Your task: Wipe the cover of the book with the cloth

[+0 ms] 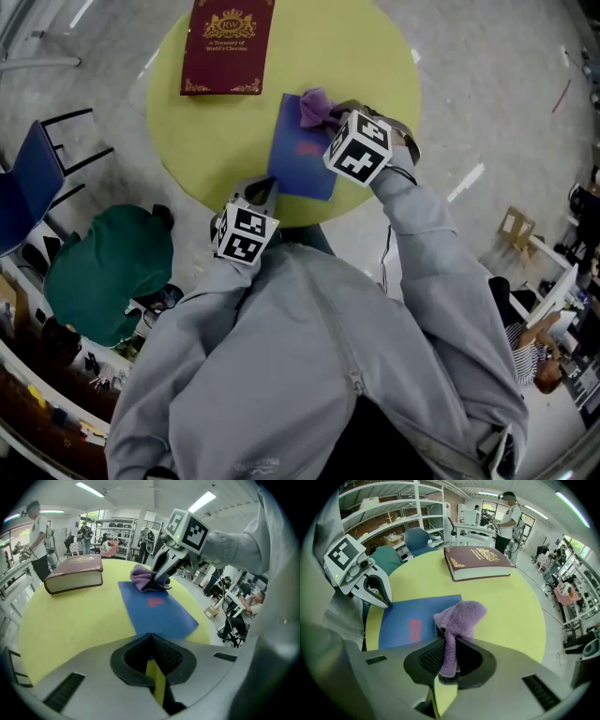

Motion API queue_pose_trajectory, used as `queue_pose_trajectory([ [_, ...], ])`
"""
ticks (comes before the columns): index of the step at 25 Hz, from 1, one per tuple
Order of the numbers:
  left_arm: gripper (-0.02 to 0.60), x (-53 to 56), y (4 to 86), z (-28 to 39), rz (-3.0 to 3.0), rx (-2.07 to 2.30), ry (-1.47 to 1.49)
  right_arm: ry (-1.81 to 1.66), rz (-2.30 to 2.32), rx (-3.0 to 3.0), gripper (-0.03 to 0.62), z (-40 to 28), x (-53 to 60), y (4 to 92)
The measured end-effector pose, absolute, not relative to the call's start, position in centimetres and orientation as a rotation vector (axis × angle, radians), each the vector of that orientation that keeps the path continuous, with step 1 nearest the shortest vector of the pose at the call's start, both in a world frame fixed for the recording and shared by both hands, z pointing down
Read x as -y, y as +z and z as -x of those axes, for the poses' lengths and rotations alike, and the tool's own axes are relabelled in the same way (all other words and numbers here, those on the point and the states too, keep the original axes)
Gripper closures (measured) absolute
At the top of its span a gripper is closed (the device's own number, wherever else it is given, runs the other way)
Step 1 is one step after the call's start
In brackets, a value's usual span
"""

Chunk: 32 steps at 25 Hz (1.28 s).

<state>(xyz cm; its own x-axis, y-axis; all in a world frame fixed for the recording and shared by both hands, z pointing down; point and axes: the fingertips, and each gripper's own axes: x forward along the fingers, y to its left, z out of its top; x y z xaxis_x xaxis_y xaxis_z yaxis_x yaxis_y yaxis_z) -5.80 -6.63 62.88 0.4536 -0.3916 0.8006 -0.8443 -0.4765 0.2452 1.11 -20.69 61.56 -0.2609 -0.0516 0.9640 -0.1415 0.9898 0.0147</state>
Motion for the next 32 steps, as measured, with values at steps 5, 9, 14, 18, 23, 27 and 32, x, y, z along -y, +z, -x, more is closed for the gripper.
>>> queue_pose_trajectory([
  [5,0.565,6.5,62.9,5.7,-2.058,1.029,0.904,0.107,-0.181,1.799,0.523,-4.2,20.5,61.7],
  [9,0.563,6.5,62.8,5.6,-2.059,1.035,0.908,0.114,-0.200,1.767,0.523,-6.2,20.3,61.7],
  [14,0.563,6.4,62.6,5.5,-2.061,1.042,0.912,0.116,-0.220,1.750,0.523,-7.2,20.0,61.7],
  [18,0.564,6.0,61.6,5.5,-2.060,1.033,0.920,0.116,-0.224,1.748,0.523,-7.2,20.0,61.9],
  [23,0.563,4.8,61.9,5.8,-2.052,1.008,0.951,0.088,-0.240,1.745,0.523,-7.2,19.7,61.3],
  [27,0.563,4.5,62.5,5.9,-2.045,1.004,0.954,0.085,-0.283,1.784,0.523,-6.9,19.6,60.1],
  [32,0.563,4.5,62.6,6.0,-2.037,1.005,0.932,0.069,-0.364,1.885,0.523,-5.1,19.4,56.6],
])
